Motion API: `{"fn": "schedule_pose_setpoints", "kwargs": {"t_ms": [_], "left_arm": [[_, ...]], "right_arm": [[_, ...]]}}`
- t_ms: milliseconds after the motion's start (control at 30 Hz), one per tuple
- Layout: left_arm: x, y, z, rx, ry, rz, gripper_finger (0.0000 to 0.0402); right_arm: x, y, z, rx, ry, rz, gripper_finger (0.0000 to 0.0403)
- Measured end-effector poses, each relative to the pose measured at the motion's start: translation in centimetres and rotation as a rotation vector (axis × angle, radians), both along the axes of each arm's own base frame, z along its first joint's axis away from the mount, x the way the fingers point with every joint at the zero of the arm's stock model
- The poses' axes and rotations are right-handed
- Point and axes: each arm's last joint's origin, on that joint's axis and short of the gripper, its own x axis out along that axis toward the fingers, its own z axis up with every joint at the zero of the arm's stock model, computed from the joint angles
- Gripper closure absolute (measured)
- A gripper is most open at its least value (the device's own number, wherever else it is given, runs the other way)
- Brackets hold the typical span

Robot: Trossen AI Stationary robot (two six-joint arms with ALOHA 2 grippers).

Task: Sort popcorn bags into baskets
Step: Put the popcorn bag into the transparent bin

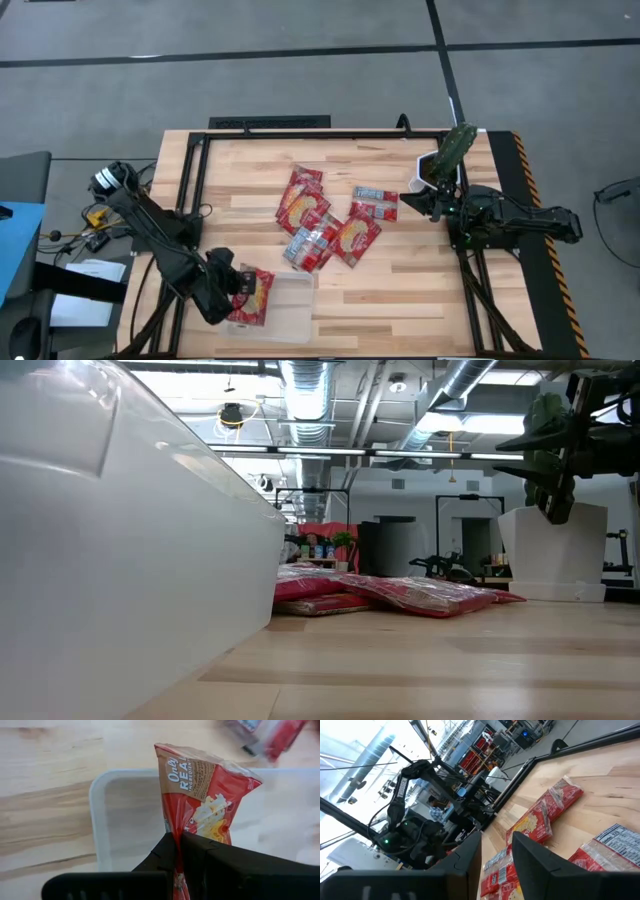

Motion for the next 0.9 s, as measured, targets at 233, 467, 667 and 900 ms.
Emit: {"fn": "schedule_pose_setpoints", "kwargs": {"t_ms": [233, 467, 667, 900], "left_arm": [[-0.1, -1.3, -1.1, -0.021, 0.04, -0.028, 0.0401], [-0.3, -1.1, -1.9, 0.005, 0.063, -0.022, 0.04], [-0.3, -1.0, -2.1, 0.009, 0.067, -0.023, 0.0399], [-0.3, -1.0, -2.1, 0.009, 0.067, -0.029, 0.0332]], "right_arm": [[0.0, 0.0, 0.0, 0.007, -0.001, 0.001, 0.0273], [0.0, 0.0, 0.0, 0.008, -0.001, 0.001, 0.0269], [0.0, 0.0, 0.0, 0.008, -0.001, 0.001, 0.0271], [0.0, 0.0, 0.0, 0.008, -0.001, 0.001, 0.0274]]}}
